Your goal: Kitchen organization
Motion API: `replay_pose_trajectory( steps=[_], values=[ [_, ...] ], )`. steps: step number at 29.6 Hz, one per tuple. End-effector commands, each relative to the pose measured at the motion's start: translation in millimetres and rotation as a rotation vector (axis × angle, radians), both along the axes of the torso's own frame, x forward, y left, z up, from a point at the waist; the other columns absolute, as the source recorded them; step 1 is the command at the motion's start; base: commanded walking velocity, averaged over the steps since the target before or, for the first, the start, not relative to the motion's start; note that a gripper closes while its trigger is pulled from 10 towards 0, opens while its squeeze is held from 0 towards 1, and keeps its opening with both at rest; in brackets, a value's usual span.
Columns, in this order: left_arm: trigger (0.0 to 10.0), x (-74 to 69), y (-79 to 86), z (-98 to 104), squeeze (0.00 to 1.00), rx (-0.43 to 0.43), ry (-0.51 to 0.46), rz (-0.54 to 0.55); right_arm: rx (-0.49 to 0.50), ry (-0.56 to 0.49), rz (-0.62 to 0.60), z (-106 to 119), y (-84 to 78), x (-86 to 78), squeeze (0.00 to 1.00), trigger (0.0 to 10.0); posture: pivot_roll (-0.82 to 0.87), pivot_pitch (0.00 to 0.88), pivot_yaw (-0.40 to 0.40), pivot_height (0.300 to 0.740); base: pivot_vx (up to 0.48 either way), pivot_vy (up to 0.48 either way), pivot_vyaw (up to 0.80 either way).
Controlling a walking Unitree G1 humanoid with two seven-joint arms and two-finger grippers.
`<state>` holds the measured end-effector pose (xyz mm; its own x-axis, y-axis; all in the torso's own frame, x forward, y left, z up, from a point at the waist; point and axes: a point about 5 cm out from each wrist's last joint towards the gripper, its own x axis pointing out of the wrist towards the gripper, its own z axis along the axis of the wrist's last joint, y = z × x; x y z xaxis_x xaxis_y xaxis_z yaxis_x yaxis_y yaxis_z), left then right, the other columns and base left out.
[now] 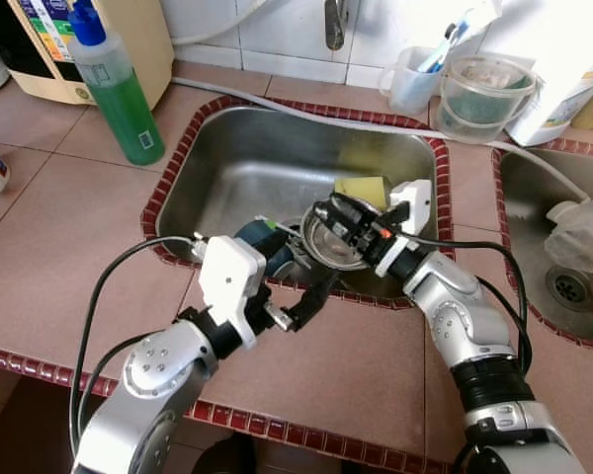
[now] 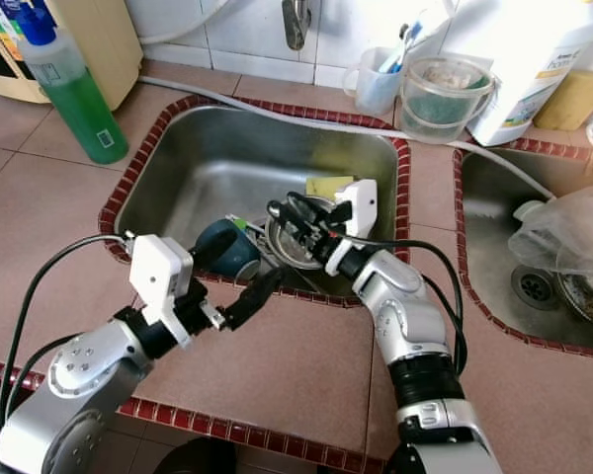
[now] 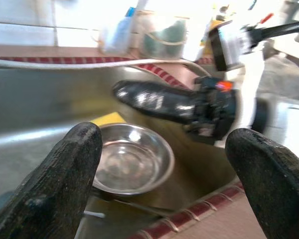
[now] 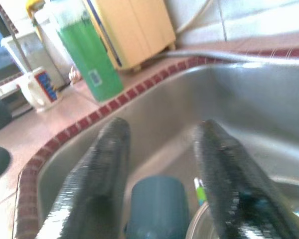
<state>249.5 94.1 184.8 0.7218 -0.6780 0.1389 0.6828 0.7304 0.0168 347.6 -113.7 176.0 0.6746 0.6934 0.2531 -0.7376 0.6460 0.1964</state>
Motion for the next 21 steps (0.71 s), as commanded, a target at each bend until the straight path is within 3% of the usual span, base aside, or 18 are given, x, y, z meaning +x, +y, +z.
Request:
replay_pose_trajectory(
  steps=[1,7,21],
  values=[
    [10.0,5.0,4.5,-1.1,0.0,0.001,-0.008,0.037,0.032,-0.059,-0.033,11.9,-0.7,1.1,1.0,10.0,-0.04,0.183,0.007,0.74,0.0,0.0,0.0],
    [10.0,30.7,17.0,1.7,0.0,-0.052,-0.009,0.163,0.108,-0.104,-0.16,21.3,-4.6,-0.2,1.0,10.0,-0.04,0.127,0.013,0.74,0.0,0.0,0.0],
    [10.0,59.6,25.9,-8.9,0.0,-0.094,0.003,0.284,0.118,-0.137,-0.374,8.2,-25.1,-19.4,1.0,10.0,-0.09,0.047,0.045,0.74,0.0,0.0,0.0]
  ],
)
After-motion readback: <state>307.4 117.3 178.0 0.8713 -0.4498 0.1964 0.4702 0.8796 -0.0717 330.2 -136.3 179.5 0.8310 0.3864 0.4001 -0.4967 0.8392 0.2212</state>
